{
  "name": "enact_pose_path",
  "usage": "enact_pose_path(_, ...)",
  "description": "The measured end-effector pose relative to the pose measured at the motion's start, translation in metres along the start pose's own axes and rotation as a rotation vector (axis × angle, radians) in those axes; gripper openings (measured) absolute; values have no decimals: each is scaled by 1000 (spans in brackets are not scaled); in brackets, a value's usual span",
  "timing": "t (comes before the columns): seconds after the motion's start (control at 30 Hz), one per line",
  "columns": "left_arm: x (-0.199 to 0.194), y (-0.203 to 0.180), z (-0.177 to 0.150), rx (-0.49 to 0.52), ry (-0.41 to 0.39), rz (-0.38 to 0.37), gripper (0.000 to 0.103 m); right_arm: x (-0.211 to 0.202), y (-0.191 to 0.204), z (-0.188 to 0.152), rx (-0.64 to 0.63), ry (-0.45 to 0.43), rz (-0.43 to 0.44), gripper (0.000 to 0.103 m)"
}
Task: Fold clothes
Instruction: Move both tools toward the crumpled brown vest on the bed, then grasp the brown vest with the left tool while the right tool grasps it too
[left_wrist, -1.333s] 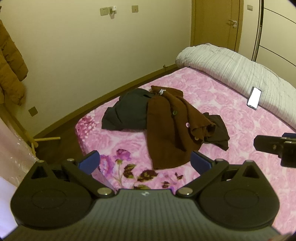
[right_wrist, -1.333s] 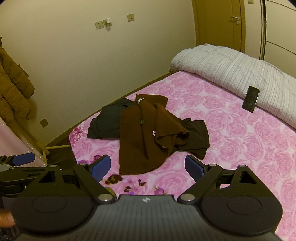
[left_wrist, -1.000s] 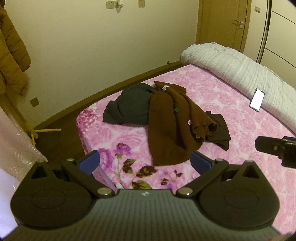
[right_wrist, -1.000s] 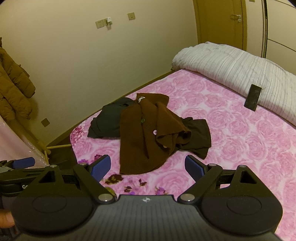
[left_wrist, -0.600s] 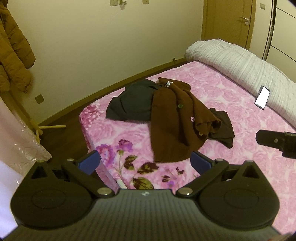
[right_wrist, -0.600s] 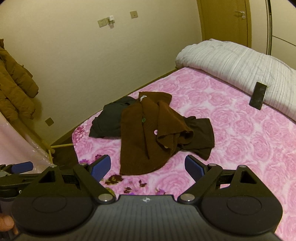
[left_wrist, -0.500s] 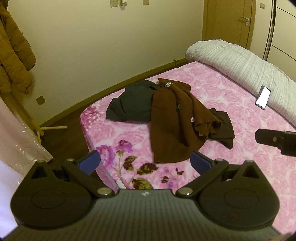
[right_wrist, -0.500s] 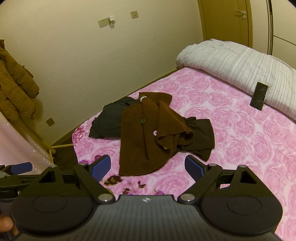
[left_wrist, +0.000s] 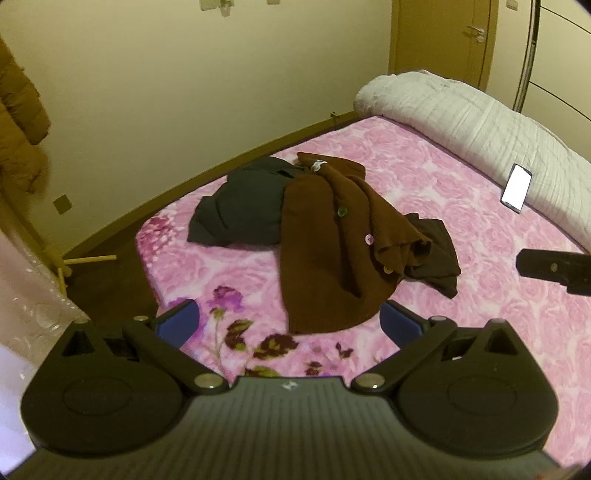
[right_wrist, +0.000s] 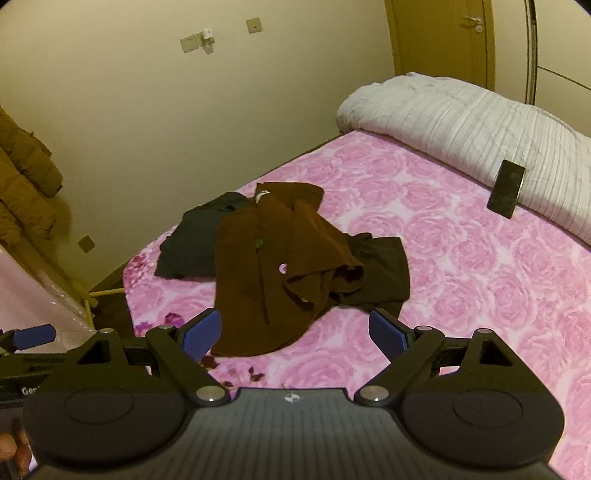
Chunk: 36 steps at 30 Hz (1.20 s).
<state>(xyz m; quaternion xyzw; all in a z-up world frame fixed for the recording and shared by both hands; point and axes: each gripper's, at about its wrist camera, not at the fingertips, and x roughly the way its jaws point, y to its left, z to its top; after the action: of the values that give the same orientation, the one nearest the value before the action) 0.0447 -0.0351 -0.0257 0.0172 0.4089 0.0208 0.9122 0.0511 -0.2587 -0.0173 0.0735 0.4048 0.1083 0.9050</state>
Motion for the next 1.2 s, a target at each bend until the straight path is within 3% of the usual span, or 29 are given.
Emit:
enact_pose_path(0.13,41,10,20,33,16,-45,103,23,-5,10,9,9,-44,89)
enact_pose_path(0.33,139,33,67,155,45,-138,103,96,-6,49,-6,45,-92,89)
enact_pose_path(0.63,288,61,127,199,106,-355,103,275,-4,108,-134,180,-52,89)
enact_pose_path(0.8,339,51,130,209,142,-415,102,359,-10,121,-154,251,-26,89)
enact_pose_path(0.93,359,38,118,219,198,-441,86,388,-23,115,-106,277,13,91)
enact_pose_path(1.0,368,30,116,233,202,-424,83,391,-30,113,-74,283,48,85)
enact_pose_path(1.1,371,21,115,260,199,-402,61,385,-34,112,-35,296,90,66)
enact_pose_path(1.17,368,21,119,259,208,-423,32,381,-32,114,-33,304,95,56)
enact_pose_path(1.2,366,21,120,258,212,-434,26,378,-30,115,-37,306,95,50)
